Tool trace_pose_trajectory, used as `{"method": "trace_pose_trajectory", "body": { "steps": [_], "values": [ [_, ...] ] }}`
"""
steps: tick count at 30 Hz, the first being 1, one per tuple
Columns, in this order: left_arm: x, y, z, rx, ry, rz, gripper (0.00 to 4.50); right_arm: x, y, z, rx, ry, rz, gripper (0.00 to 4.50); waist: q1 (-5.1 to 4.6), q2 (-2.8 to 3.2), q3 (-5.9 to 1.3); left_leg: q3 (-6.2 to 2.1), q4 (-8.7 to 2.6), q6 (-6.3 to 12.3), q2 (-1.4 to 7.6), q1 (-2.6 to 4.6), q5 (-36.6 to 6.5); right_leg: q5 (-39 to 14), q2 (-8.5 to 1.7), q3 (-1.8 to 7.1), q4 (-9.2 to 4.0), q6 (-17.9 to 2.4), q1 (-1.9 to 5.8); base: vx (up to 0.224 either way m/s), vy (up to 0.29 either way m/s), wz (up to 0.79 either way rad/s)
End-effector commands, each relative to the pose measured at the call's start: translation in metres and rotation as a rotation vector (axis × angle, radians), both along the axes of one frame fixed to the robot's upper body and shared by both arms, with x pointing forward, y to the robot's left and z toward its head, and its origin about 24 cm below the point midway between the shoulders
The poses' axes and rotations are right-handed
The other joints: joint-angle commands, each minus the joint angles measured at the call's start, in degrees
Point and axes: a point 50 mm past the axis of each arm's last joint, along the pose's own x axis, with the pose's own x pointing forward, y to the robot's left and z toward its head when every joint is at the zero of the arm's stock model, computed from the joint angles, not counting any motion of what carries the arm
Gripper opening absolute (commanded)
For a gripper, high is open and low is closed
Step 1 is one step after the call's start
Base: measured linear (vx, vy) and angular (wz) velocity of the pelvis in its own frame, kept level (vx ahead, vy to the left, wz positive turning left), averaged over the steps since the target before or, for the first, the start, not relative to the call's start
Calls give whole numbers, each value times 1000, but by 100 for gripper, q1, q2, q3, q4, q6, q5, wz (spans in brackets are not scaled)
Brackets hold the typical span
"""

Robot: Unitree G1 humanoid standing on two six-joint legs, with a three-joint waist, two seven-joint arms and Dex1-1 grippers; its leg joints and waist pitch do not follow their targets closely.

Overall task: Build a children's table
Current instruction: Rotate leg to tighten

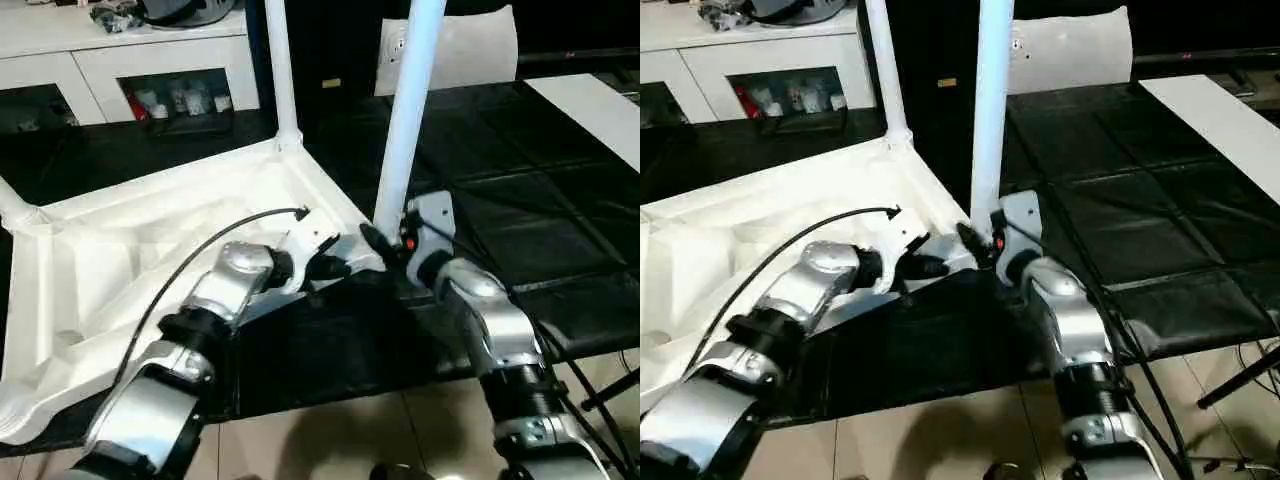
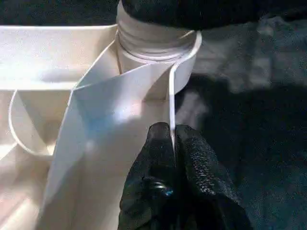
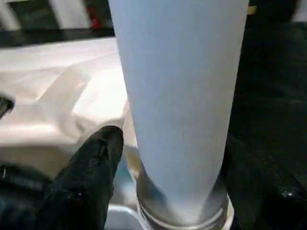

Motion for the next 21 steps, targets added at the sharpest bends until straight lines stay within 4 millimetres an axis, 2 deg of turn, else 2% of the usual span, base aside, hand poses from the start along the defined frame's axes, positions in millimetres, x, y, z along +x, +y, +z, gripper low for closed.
{"method": "trace_pose_trajectory", "body": {
  "steps": [1,3,5,7,10,11,12,13,15,17,19,20,21],
  "values": [
    [-4,1,5,4,-27,-100,0,-7,3,2,30,-15,100,364,69,-31,-416,-111,-342,734,304,6,-576,-1136,-429,320,-299,-1191,420,0,0,0],
    [-12,10,2,15,8,-185,0,-15,-7,6,48,-26,210,385,115,-26,-414,-123,-347,756,327,5,-625,-1118,-429,331,-281,-1142,440,0,0,0],
    [-16,14,2,16,18,-220,0,-18,-11,7,34,-30,258,396,154,-9,-412,-110,-349,745,344,25,-631,-1077,-420,335,-278,-1174,409,0,0,0],
    [-19,19,1,39,18,-268,0,-23,-16,9,25,-27,334,417,195,-11,-400,-104,-352,661,335,39,-748,-1254,-416,328,-292,-1165,392,0,0,0],
    [-23,25,1,64,23,-336,0,-29,-22,11,11,-24,435,447,279,-30,-375,-98,-366,536,345,51,-986,-1717,-432,337,-331,-1010,379,0,0,0],
    [-26,28,1,70,34,-390,0,-31,-25,12,1,-13,492,447,317,-43,-369,-98,-371,502,349,50,-1010,-1876,-441,339,-347,-946,375,0,0,0],
    [-28,29,2,77,41,-419,0,-32,-26,12,-13,-12,523,447,340,-31,-367,-100,-375,463,362,58,-1006,-1917,-447,353,-337,-934,363,0,0,0],
    [-29,30,2,81,46,-438,0,-33,-27,13,-24,-12,543,447,344,-73,-369,-93,-378,455,358,53,-997,-1928,-438,351,-340,-927,362,0,0,0],
    [-32,33,3,91,54,-487,0,-34,-29,14,-39,-16,583,447,393,-64,-365,-96,-378,414,360,56,-988,-2017,-454,361,-332,-903,350,0,0,0],
    [-34,35,4,99,59,-519,0,-36,-30,14,-52,-10,624,447,425,-107,-360,-81,-370,404,335,57,-983,-2107,-452,366,-341,-862,357,0,0,0],
    [-36,39,4,128,75,-568,0,-42,-31,14,-51,24,725,447,472,-79,-364,-87,-374,411,349,76,-974,-2111,-446,366,-335,-858,347,0,0,0],
    [-37,40,3,140,79,-585,0,-43,-31,14,-44,36,749,447,480,-102,-367,-89,-378,414,358,73,-952,-2048,-440,370,-322,-859,349,0,0,0],
    [-38,41,2,147,80,-596,0,-44,-31,14,-41,43,763,430,493,-92,-368,-93,-377,424,357,75,-964,-2021,-439,367,-315,-869,346,0,0,0]
  ]
}}
